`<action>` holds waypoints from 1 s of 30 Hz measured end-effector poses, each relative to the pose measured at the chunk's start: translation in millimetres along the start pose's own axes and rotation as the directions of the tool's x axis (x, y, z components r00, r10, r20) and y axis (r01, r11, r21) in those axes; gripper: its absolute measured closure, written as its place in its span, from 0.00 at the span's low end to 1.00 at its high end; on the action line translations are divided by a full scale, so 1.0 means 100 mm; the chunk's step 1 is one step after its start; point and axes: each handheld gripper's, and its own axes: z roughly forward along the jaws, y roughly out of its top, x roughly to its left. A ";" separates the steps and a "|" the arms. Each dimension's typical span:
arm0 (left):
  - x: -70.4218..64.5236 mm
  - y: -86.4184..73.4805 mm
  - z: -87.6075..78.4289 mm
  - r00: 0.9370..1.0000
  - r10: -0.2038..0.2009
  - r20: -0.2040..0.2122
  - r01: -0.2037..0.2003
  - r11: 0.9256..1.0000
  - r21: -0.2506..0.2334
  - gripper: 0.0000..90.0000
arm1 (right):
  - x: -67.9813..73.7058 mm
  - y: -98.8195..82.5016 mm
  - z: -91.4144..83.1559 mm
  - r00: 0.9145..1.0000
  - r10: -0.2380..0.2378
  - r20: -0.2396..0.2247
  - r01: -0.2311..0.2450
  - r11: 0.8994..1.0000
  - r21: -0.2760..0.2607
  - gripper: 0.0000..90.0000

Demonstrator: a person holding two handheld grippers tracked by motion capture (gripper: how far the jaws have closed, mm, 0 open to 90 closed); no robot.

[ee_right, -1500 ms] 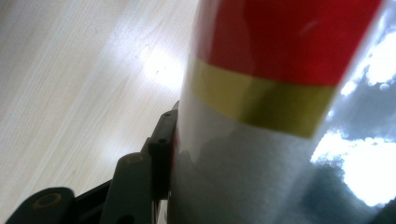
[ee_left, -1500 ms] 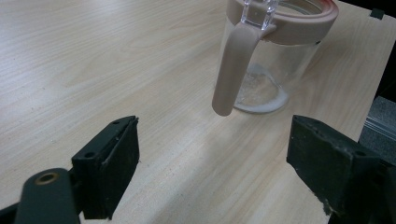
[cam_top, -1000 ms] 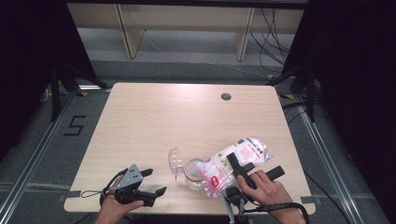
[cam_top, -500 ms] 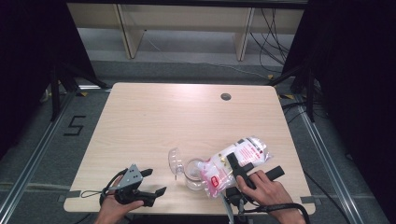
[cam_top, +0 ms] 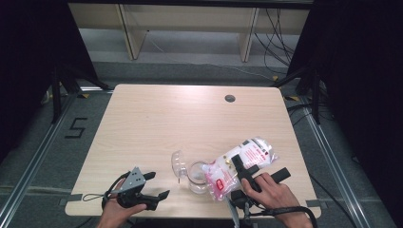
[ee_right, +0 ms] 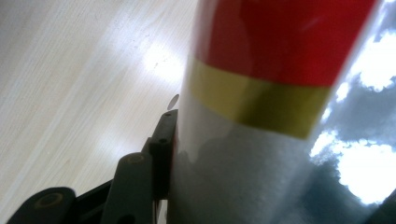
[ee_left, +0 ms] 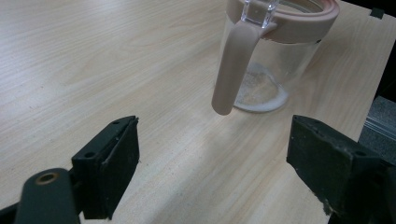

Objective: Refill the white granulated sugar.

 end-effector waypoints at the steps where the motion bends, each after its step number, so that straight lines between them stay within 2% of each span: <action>1: 0.00 0.00 0.00 1.000 -0.001 0.000 0.001 1.000 -0.001 0.18 | 0.00 0.00 0.00 1.000 0.005 -0.003 -0.005 1.000 -0.003 0.62; 2: 0.01 0.00 0.00 1.000 0.010 0.000 -0.010 1.000 -0.001 0.18 | 0.01 0.00 0.00 1.000 0.004 -0.004 -0.004 1.000 -0.005 0.62; 3: 0.00 0.00 0.00 1.000 0.000 0.001 0.000 1.000 0.001 0.18 | -0.01 0.00 0.01 1.000 -0.022 -0.001 0.022 1.000 -0.015 0.62; 4: 0.00 0.00 0.00 1.000 0.000 0.001 0.000 1.000 0.001 0.18 | -0.01 0.00 0.01 1.000 -0.022 -0.001 0.022 1.000 -0.015 0.62; 5: 0.00 0.01 -0.01 1.000 0.018 0.003 -0.018 1.000 0.002 0.18 | -0.01 0.00 0.02 1.000 -0.031 0.003 0.031 0.999 -0.014 0.62; 14: 0.00 0.00 -0.01 1.000 0.007 0.001 -0.007 1.000 0.001 0.18 | -0.01 0.00 0.02 0.999 -0.047 0.004 0.047 0.999 -0.013 0.62; 22: 0.00 0.00 -0.01 1.000 0.006 0.003 -0.006 1.000 -0.001 0.19 | -0.01 0.00 0.03 0.999 -0.048 -0.010 0.048 0.999 -0.016 0.62; 23: 0.00 0.00 -0.01 1.000 0.007 0.003 -0.007 1.000 0.001 0.18 | 0.00 0.01 0.02 1.000 -0.020 -0.011 0.020 1.000 -0.001 0.62; 24: 0.00 0.00 -0.01 1.000 0.008 0.003 -0.008 1.000 0.001 0.18 | 0.00 0.01 0.02 1.000 -0.021 -0.012 0.021 1.000 -0.002 0.62; 25: 0.00 0.01 -0.01 1.000 0.007 0.003 -0.007 1.000 0.000 0.18 | -0.02 0.00 0.02 0.999 -0.047 -0.006 0.047 0.999 -0.012 0.62; 30: 0.00 0.01 -0.01 1.000 0.008 0.004 -0.008 1.000 0.000 0.18 | -0.02 0.00 0.02 0.999 -0.046 -0.001 0.046 0.999 -0.009 0.62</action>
